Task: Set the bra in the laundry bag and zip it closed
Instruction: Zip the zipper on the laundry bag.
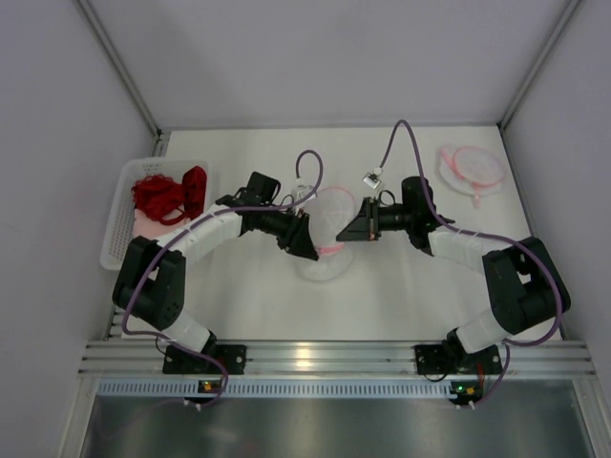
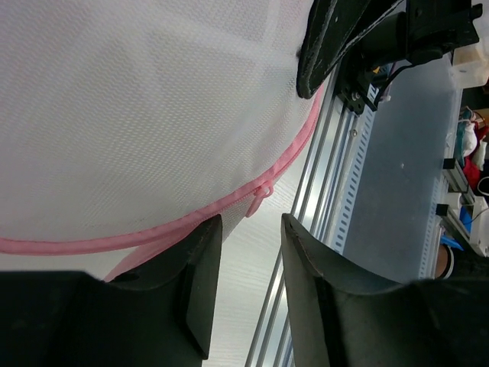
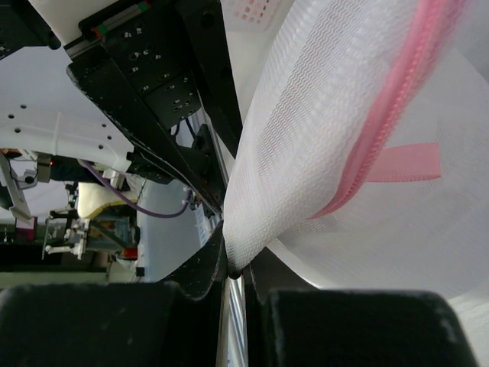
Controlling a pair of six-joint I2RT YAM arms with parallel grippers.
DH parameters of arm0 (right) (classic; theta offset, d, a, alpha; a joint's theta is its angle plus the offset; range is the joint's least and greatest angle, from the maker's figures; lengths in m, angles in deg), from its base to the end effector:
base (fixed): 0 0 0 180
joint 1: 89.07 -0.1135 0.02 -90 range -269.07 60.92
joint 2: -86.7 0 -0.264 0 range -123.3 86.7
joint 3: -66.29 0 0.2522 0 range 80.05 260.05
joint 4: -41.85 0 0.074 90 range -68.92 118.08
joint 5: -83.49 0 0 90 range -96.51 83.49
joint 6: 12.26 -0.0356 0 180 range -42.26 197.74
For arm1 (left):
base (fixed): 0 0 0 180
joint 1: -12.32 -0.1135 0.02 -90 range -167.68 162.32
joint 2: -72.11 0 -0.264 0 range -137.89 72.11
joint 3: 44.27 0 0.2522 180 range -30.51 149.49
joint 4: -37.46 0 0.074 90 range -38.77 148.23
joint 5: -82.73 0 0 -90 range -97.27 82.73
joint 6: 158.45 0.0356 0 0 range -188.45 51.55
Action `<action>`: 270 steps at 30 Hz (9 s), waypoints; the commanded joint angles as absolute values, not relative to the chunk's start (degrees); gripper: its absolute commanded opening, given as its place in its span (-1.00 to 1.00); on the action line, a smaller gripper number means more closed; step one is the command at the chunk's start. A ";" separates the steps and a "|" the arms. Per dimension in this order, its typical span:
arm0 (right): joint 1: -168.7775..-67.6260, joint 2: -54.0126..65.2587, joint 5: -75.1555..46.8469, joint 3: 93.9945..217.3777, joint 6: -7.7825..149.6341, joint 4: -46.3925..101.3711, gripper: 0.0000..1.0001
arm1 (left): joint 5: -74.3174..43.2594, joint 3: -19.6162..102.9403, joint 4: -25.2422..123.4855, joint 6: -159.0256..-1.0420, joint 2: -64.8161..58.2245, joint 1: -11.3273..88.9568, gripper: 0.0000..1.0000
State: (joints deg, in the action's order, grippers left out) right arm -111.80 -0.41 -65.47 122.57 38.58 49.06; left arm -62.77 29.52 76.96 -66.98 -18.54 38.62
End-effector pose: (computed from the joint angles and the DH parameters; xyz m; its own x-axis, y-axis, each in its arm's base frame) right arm 0.2722 0.1471 0.2109 -0.8696 -0.0113 -0.4936 -0.4825 0.2313 0.8448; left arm 0.2708 -0.1665 0.2259 -0.7292 0.3766 -0.5714 0.6792 0.2959 -0.6717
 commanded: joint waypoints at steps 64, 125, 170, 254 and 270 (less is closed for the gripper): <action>-112.19 -1.28 -66.10 121.27 33.44 60.35 -1.00 | -77.76 17.48 49.03 -94.65 -15.26 37.01 -0.54; -108.68 -5.85 -58.55 141.75 57.61 20.28 0.02 | -63.25 22.84 71.10 -77.58 -9.54 34.20 -1.00; -108.15 -9.18 -54.59 153.34 65.78 5.76 -1.00 | -59.03 16.95 70.12 -75.50 -7.17 40.53 -1.00; -109.46 -6.37 -57.49 150.89 65.17 -13.75 0.40 | -55.17 23.10 43.58 -101.76 -17.18 47.82 -1.00; -109.91 -11.82 -54.94 156.34 64.38 -12.43 -1.00 | -55.96 18.19 54.18 -93.25 -12.62 47.47 -1.00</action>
State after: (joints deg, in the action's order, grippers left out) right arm -110.29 -11.86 -55.88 152.96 63.63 -14.24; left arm -54.31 19.99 48.55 -98.23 -16.79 47.93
